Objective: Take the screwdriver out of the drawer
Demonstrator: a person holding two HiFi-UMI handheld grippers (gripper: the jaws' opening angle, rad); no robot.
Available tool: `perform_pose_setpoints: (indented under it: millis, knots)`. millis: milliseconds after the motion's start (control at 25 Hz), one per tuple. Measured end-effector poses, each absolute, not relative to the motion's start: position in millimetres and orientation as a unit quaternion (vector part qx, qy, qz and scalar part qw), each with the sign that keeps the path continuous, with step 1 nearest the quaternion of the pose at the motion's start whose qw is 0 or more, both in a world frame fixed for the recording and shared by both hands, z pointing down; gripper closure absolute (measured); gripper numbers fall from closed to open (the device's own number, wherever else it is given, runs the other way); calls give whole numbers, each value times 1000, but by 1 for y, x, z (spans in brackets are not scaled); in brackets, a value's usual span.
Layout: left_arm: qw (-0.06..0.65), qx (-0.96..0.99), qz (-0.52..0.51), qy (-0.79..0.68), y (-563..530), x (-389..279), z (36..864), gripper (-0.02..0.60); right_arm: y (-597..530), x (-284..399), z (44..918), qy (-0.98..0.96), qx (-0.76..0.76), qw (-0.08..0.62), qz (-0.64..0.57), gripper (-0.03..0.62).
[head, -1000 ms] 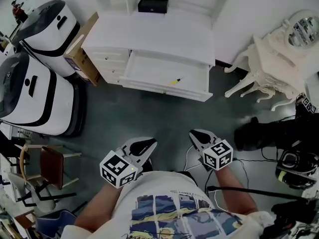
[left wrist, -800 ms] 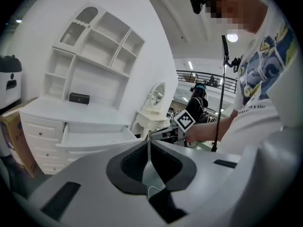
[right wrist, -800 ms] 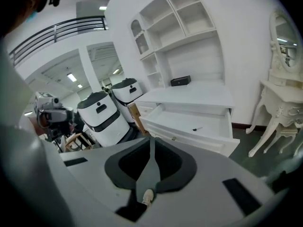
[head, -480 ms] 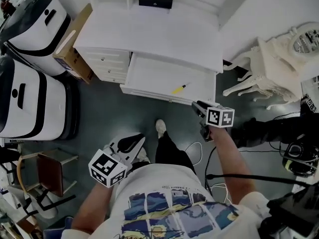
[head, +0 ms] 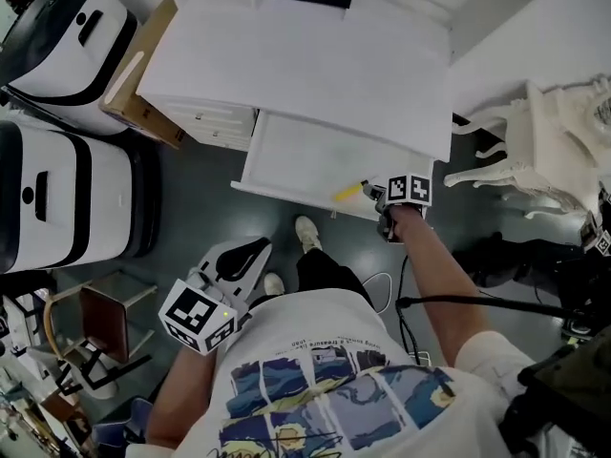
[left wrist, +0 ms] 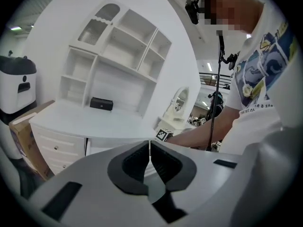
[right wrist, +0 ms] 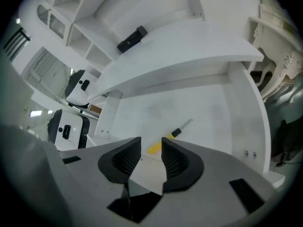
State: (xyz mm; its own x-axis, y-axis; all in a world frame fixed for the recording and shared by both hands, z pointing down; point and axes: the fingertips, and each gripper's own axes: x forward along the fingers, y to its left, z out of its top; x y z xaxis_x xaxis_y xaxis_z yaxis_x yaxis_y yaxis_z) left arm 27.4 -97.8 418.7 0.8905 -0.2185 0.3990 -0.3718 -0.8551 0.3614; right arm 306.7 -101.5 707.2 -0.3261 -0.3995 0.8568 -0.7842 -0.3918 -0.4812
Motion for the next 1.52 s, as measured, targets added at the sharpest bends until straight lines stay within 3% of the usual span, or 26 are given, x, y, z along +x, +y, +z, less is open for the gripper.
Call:
perform_pose_setpoints:
  millis: [320,520,1200,1520]
  knots:
    - [226,941,186,-169,-132,50,418,566,-114,306,763,-445,535,152,702,373]
    - [235,936,189,-182,-142,53,422,566,-108,309,784,-417,521,202,717,365]
    - [262,914,196,-237,-152,42,430,566,-103,297,820,-387,513,237,728,409]
    - [268,910,191,-251,-158,42,432,567,-102,295,822,-418,500,311,692,422]
